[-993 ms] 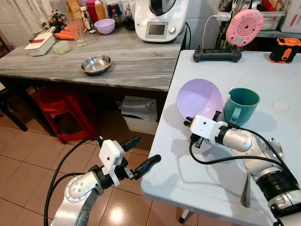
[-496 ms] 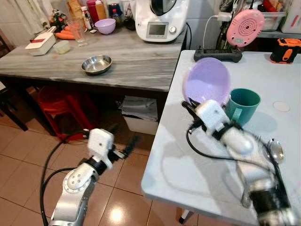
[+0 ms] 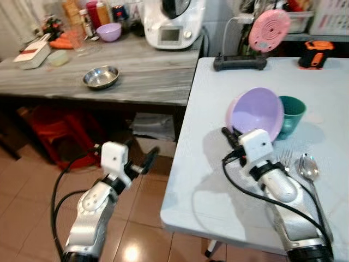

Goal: Setting the table

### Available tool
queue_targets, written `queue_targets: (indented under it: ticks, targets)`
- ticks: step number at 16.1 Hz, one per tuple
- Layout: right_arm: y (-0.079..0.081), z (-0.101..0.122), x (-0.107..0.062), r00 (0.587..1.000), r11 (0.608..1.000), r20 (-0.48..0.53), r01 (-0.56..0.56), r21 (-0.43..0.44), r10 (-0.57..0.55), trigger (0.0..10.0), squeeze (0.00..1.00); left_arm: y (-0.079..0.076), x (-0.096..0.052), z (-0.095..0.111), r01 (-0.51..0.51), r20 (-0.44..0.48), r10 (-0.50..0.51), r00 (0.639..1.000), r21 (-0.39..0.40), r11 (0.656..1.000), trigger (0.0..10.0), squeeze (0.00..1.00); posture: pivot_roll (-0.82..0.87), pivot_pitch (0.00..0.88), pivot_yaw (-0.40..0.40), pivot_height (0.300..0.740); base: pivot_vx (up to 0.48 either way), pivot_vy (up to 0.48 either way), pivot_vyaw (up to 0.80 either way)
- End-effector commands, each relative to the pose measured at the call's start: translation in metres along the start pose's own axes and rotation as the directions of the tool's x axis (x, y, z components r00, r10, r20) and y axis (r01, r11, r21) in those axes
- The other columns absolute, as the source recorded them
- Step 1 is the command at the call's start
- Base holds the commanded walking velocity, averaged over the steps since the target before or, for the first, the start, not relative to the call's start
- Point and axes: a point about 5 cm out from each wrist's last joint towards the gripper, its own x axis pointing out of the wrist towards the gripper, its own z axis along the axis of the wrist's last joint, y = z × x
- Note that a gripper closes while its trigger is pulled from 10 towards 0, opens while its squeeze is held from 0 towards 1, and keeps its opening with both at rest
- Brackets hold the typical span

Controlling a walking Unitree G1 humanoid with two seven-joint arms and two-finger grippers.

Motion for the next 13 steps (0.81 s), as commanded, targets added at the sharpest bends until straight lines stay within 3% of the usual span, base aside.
queue_targets:
  ticks: [1,13]
  targets:
    - [0.0036,0.0094,0.0023,0.999,1.000,0.036,-0.007,0.012,0.006,10.0,0.00,0.0100,-0.0056,-0.0049,-0.040,-0.027,0.040,0.999,0.001,0.999,10.0,0.00,-0.07,0.040,0.110,0.740,0.000,0.428,-0.43]
    - [0.0032,0.0093,0.0026,1.000,1.000,0.016,-0.005,0.007,0.005,10.0,0.00,0.0086,-0.0079,-0.0089,-0.041,-0.029,0.041,0.999,0.000,0.999,10.0,0.00,-0.07,0.041,0.100,0.740,0.000,0.429,0.00]
